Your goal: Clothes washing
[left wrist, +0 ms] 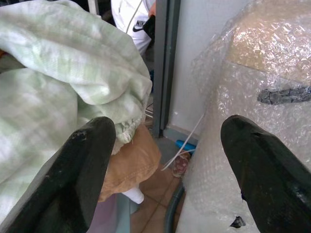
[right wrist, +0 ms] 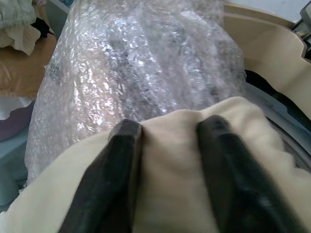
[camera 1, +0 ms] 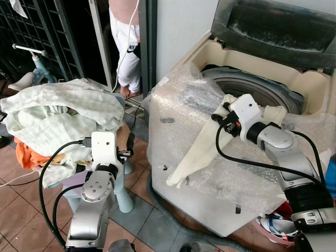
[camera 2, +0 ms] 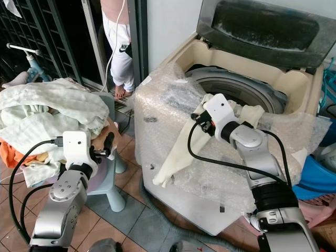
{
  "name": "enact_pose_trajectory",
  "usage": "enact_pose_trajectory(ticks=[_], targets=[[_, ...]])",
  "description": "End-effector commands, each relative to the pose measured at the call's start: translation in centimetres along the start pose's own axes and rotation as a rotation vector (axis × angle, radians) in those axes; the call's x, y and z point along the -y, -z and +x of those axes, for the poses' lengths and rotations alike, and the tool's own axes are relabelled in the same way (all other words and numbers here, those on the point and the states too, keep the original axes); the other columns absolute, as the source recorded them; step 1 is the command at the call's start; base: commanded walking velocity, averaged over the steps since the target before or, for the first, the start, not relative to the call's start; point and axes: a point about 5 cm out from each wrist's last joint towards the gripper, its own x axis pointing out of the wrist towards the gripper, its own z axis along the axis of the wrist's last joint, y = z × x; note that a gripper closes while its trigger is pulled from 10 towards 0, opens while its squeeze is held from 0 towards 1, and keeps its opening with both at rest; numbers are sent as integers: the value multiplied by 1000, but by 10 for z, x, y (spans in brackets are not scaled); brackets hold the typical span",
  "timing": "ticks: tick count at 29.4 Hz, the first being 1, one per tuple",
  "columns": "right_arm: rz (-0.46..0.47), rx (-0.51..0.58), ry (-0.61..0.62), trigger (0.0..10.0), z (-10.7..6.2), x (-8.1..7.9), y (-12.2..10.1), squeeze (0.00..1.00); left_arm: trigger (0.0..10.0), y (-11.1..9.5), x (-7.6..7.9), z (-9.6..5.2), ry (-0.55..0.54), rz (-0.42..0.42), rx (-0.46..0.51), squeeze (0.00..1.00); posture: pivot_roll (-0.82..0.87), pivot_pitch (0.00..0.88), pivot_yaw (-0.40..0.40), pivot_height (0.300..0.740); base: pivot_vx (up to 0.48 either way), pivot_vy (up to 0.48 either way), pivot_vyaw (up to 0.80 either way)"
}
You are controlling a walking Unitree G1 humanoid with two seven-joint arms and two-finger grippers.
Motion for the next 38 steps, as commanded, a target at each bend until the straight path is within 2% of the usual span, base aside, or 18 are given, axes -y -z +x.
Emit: enact_pose_trajectory(ticks=[1, 2, 3, 6, 12, 18, 19, 21, 22, 23, 24, 29, 32, 33, 34, 35, 37, 38], targets=[[11, -49, 1, 0, -5, 10, 8, 0, 10000, -1, -1, -2, -3, 7, 3, 0, -41, 0, -29, 740, 0, 0, 0], [-19, -64, 29, 0, -6, 18, 8, 0, 10000, 0, -1, -2, -4, 6, 2, 0, -54, 0, -28, 740, 0, 0, 0], [-48, -75, 117, 0, -8, 38, 2, 0, 10000, 0, 0, -2, -4, 4, 1, 0, -51, 0, -27, 740, 0, 0, 0], [-49, -42, 285, 0, -9, 73, -18, 0, 10000, -4, 3, 2, 9, 5, 12, 0, -39, 0, -23, 740, 0, 0, 0], [-95, 27, 359, 0, -3, 93, -46, 0, 10000, -3, -3, 2, -1, 14, 8, 0, -40, 0, -17, 740, 0, 0, 0], [-116, 99, 432, 0, 1, 105, -69, 0, 10000, -3, 0, 0, 5, 14, 8, 0, -33, 0, -19, 740, 0, 0, 0], [-130, 99, 396, 2000, 2, 105, -74, 0, 10000, -5, -1, 1, -1, 12, 13, 0, -26, 0, -29, 740, 0, 0, 0], [-142, 91, 378, 2000, 2, 105, -75, 0, 10000, -6, -1, 1, -5, 11, 15, 0, -26, 0, -30, 740, 0, 0, 0], [-150, 76, 358, 6902, 1, 105, -72, 0, 10000, -5, -2, 1, -10, 11, 16, 0, -26, 0, -31, 740, 0, 0, 0], [-150, 35, 343, 10000, -2, 106, -61, 945, 10000, -4, -4, 1, -16, 12, 13, 0, -26, 0, -35, 740, 0, 0, 0], [-150, 16, 344, 10000, -4, 106, -56, 1000, 10000, -4, -5, 1, -18, 12, 11, 0, -26, 0, -35, 740, 0, 0, 0], [-188, -57, 412, 10000, -23, 112, -30, 1000, 10000, -4, -4, 0, -18, 7, 12, 0, -36, 0, -31, 740, 0, 0, 0], [-149, -79, 394, 10000, -33, 111, -18, 1000, 10000, -4, -3, 1, -11, 6, 11, 0, -45, 0, -25, 740, 0, 0, 0], [-99, -82, 355, 10000, -39, 108, -8, 1000, 10000, -4, -2, 2, -1, 8, 13, 0, -51, 0, -22, 740, 0, 0, 0], [-99, -82, 355, 10000, -39, 108, -8, 1000, 10000, -4, -2, 2, -1, 8, 13, 0, -51, 0, -22, 740, 0, 0, 0], [10, -11, 258, 10000, -42, 98, -6, 1000, 10000, -5, -2, 3, 1, 9, 14, 0, -54, 0, -20, 740, 0, 0, 0], [68, 61, 172, 10000, -45, 88, -5, 1000, 10000, -5, -2, 4, 0, 8, 15, 0, -58, 0, -19, 740, 0, 0, 0], [68, 61, 172, 10000, -45, 88, -5, 1000, 10000, -5, -2, 4, 0, 8, 15, 0, -58, 0, -19, 740, 0, 0, 0]])
